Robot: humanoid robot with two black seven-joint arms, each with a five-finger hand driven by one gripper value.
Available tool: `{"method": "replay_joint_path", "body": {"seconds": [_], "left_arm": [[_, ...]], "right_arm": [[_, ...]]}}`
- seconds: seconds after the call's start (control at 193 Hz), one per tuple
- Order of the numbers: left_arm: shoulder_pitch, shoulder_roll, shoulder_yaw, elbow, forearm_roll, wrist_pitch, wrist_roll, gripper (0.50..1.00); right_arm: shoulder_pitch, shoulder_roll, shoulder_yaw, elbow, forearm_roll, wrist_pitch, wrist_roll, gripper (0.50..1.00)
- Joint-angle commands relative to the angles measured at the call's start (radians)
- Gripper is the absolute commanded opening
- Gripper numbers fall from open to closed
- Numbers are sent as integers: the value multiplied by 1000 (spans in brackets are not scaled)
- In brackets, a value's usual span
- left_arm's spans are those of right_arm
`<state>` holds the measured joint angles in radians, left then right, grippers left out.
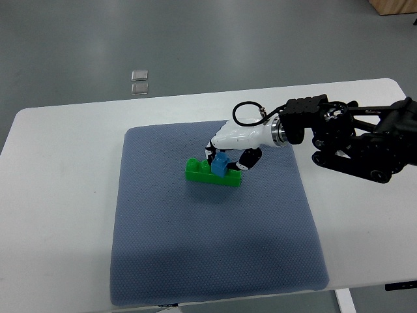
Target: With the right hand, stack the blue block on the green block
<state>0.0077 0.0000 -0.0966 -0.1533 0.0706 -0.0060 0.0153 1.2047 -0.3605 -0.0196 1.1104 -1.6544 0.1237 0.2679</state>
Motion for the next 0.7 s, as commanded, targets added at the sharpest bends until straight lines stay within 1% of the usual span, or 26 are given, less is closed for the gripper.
{"method": "replay_joint_path", "body": {"seconds": [0.0,0.291,0.602,0.695], "left_arm": [[0,0,0,0,0,0,0,1000],[0,0,0,0,0,0,0,1000],[0,0,0,0,0,0,0,1000],[0,0,0,0,0,0,0,1000]], "right_arm": [[9,-11,0,3,1,1,1,639],[21,-11,0,8,2,2,-1,678],[24,-17,0,6,4,2,-4,697],[38,-38,6,6,7,2,-3,705]]}}
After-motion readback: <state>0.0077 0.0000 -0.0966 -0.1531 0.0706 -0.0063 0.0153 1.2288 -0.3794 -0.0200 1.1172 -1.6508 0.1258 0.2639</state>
